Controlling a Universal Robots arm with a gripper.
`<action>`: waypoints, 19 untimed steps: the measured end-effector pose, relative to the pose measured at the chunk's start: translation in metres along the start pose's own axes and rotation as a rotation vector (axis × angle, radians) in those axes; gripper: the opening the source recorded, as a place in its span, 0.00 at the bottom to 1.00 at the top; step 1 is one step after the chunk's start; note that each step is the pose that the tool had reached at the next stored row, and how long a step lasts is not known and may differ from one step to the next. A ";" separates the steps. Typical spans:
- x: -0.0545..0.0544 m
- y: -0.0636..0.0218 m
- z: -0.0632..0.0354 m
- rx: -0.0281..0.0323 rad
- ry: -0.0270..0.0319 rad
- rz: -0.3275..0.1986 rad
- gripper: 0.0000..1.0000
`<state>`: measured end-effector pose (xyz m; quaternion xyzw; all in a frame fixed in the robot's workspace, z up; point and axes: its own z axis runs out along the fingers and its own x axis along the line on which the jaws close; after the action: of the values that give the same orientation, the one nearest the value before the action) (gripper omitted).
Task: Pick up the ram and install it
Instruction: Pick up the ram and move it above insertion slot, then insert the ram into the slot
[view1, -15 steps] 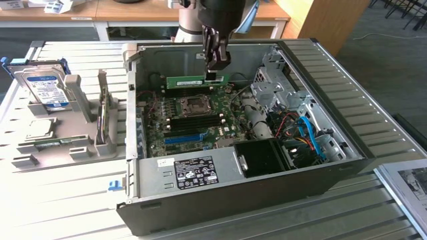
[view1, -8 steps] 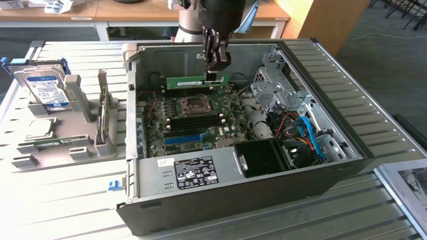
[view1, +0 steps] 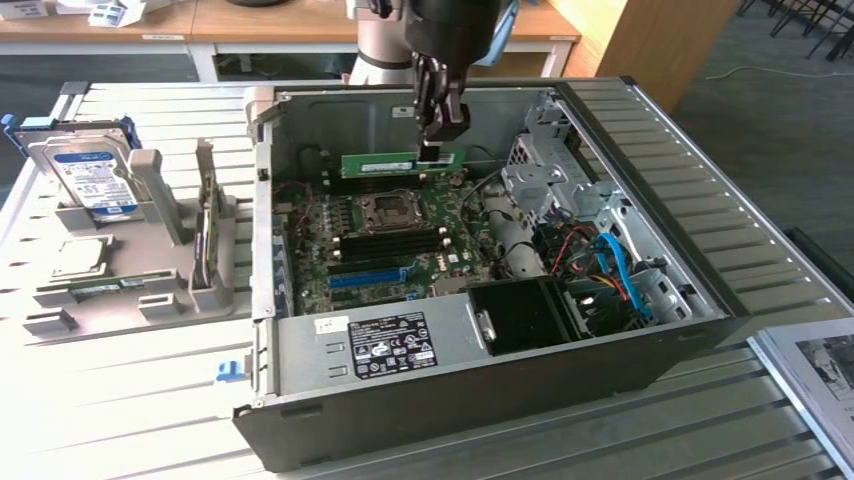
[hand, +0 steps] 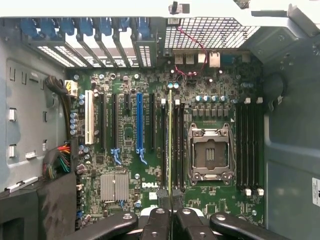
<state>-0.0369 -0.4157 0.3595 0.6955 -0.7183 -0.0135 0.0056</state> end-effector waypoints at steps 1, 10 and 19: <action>0.000 -0.0002 0.0000 0.0000 0.0000 0.000 0.12; 0.000 -0.0002 0.0000 0.0000 -0.0001 0.000 0.12; 0.000 -0.0004 0.0083 0.0000 -0.0004 0.000 0.12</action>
<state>-0.0367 -0.4157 0.3512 0.6955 -0.7184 -0.0136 0.0055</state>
